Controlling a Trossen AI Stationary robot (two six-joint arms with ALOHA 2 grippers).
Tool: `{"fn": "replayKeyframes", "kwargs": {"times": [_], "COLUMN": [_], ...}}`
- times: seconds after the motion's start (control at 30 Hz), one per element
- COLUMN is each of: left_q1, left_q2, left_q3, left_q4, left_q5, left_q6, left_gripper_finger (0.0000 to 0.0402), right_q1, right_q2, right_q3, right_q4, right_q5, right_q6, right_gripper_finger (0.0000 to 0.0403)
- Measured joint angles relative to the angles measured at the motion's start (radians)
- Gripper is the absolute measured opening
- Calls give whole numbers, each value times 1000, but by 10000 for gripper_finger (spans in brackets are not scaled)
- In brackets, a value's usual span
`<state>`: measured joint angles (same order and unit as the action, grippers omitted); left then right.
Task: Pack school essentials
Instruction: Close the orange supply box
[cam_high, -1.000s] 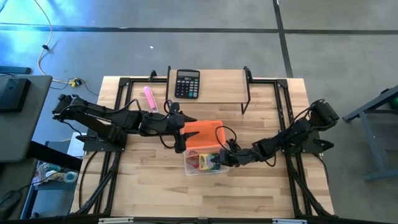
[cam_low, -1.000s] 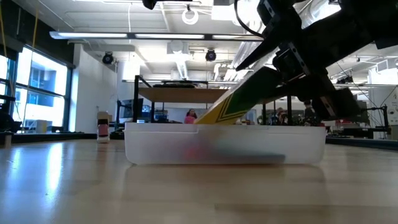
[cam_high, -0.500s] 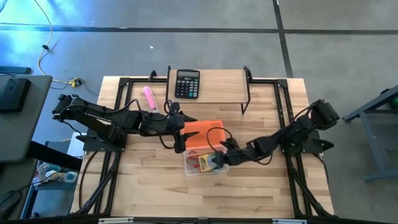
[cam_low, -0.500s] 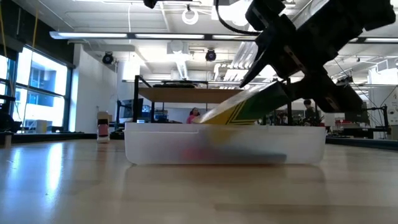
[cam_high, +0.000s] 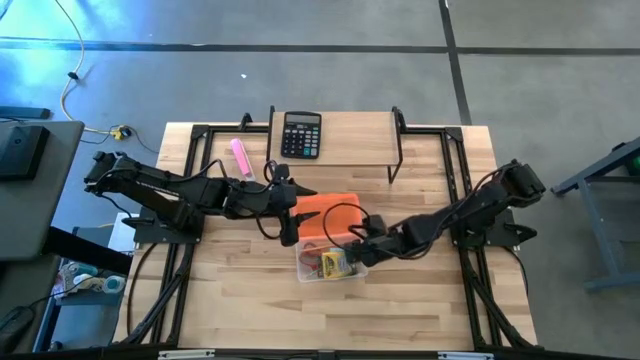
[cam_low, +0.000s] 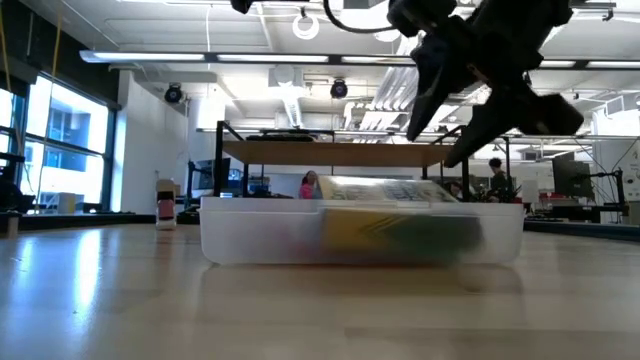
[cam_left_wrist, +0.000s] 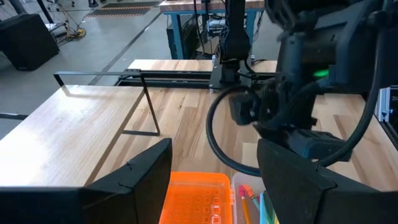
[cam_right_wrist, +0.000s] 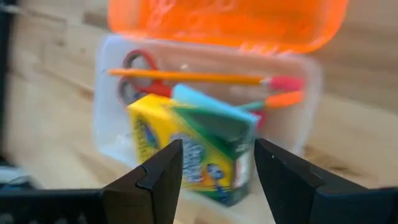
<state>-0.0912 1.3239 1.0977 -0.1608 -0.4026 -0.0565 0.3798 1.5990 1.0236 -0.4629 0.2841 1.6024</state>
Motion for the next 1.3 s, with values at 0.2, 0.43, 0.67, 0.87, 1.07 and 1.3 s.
{"fn": "replayKeyframes", "kwargs": {"times": [0.2, 0.43, 0.67, 0.87, 1.07, 1.3], "left_q1": [0, -6, -45, -83, -134, -197], "left_q2": [0, 0, 0, 0, 0, 0], "left_q3": [0, 0, 0, -26, -96, -167], "left_q4": [-1, -136, -273, -307, -305, -281], "left_q5": [1, 41, 29, 34, 56, 40], "left_q6": [-1, -73, -82, -147, -363, -620], "left_gripper_finger": [225, 225, 225, 225, 225, 225], "right_q1": [-1, -41, -101, -165, -263, -405], "right_q2": [0, 0, -65, -174, -276, -303], "right_q3": [112, 181, 192, 190, 189, 189], "right_q4": [-246, -433, -582, -665, -688, -666], "right_q5": [65, 101, 121, 168, 179, 85], "right_q6": [-50, -144, -195, -248, -393, -650], "right_gripper_finger": [187, 187, 187, 187, 187, 188]}}
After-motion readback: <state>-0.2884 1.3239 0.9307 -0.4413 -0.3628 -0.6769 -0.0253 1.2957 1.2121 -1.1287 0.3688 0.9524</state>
